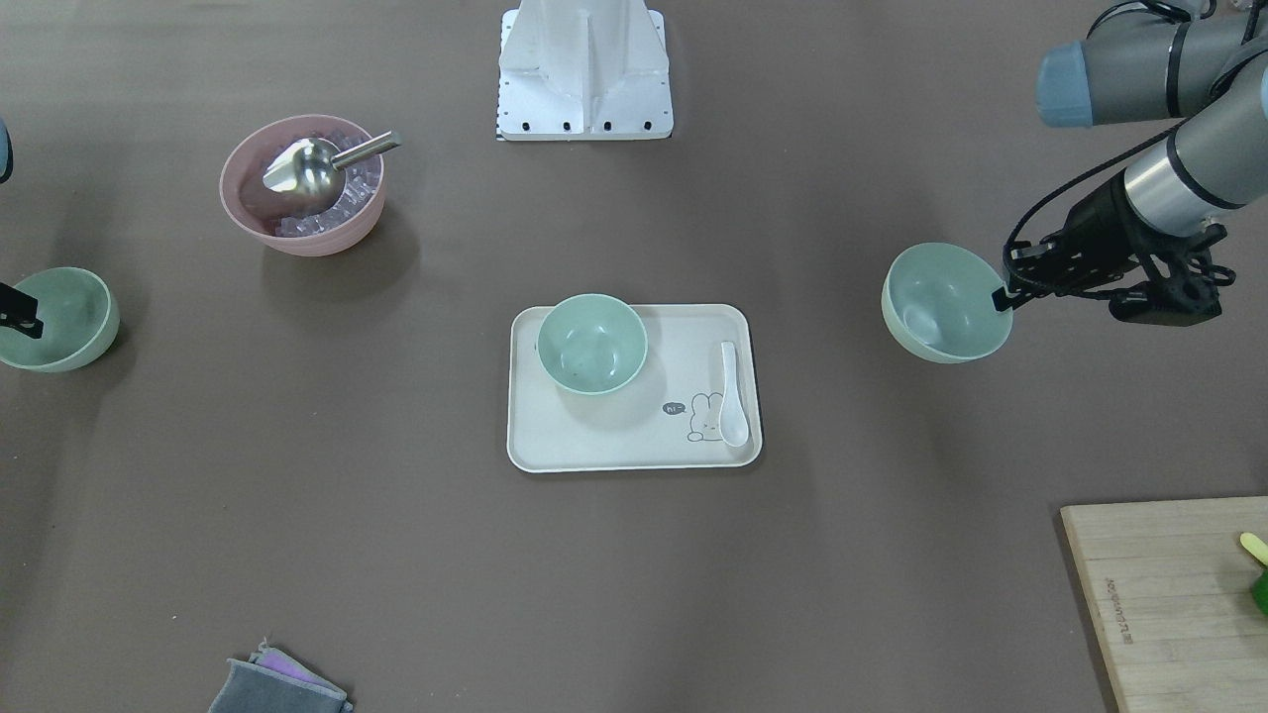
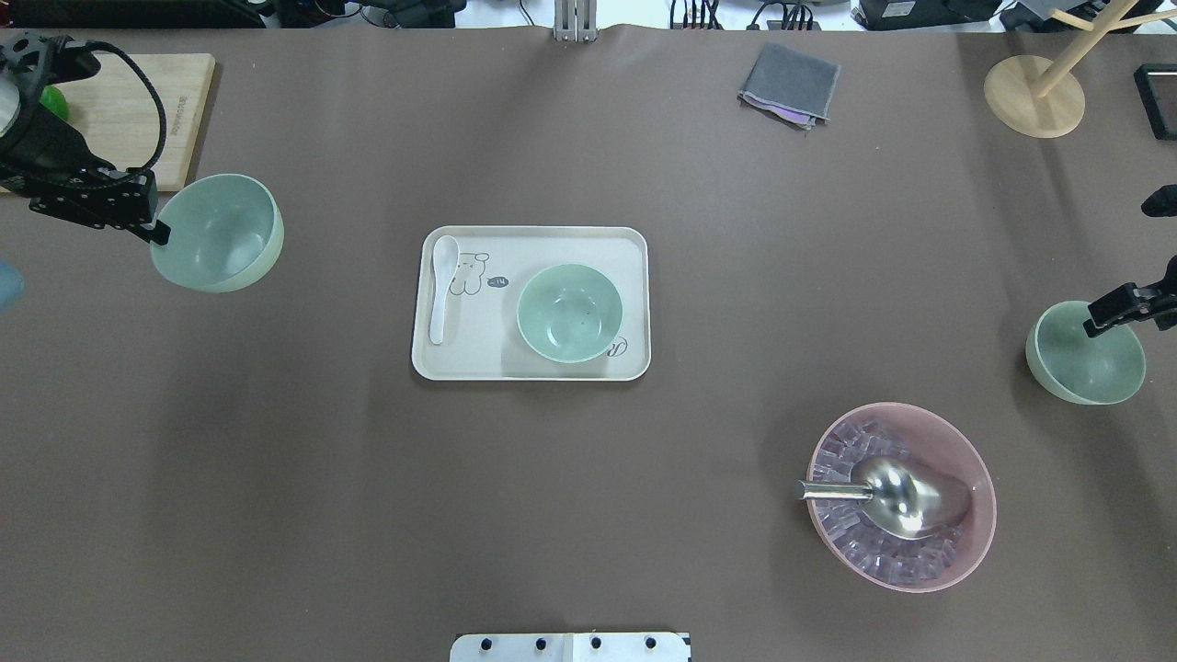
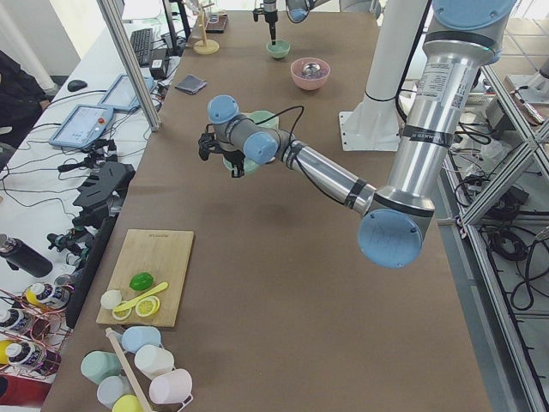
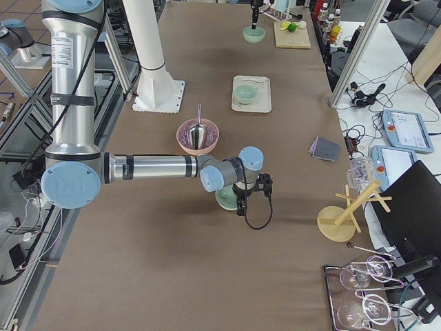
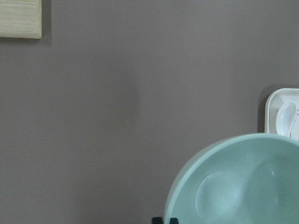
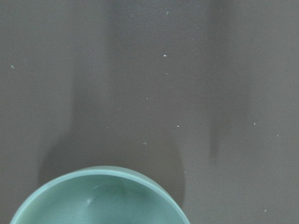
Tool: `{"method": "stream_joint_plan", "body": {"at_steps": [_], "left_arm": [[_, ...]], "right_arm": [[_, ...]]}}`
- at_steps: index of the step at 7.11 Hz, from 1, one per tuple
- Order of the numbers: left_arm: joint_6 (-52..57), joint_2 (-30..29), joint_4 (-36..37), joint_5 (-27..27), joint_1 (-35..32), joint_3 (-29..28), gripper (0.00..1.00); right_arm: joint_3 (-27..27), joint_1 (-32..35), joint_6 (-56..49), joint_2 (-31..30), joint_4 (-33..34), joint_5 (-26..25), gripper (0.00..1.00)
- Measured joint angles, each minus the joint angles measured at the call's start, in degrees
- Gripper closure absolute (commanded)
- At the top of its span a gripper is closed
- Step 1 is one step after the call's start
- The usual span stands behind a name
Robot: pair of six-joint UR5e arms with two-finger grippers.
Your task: Stack green bowls together
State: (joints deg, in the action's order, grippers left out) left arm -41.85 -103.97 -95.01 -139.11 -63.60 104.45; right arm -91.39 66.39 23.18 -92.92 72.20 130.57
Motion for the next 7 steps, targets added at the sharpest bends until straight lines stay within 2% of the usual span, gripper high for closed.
{"method": "stream_joint_plan", "body": {"at_steps": [4,5,7], "left_arm": [[-0.07,0.08,0.0,0.07,-0.03,-0.12,1.0],[-0.07,0.08,0.0,0.07,-0.03,-0.17,1.0],[-0.07,0.06,-0.06,0.07,-0.03,-0.26,1.0]], "right_arm": [[-0.16,-0.11,-0.55,-1.0,-0.17,0.32,0.48],[-0.2,-0.12,-0.73,-1.45,-0.41,0.32,0.57],[-0.32,-0.12,-0.86,-2.01,-0.96,0.36,0.61]]}}
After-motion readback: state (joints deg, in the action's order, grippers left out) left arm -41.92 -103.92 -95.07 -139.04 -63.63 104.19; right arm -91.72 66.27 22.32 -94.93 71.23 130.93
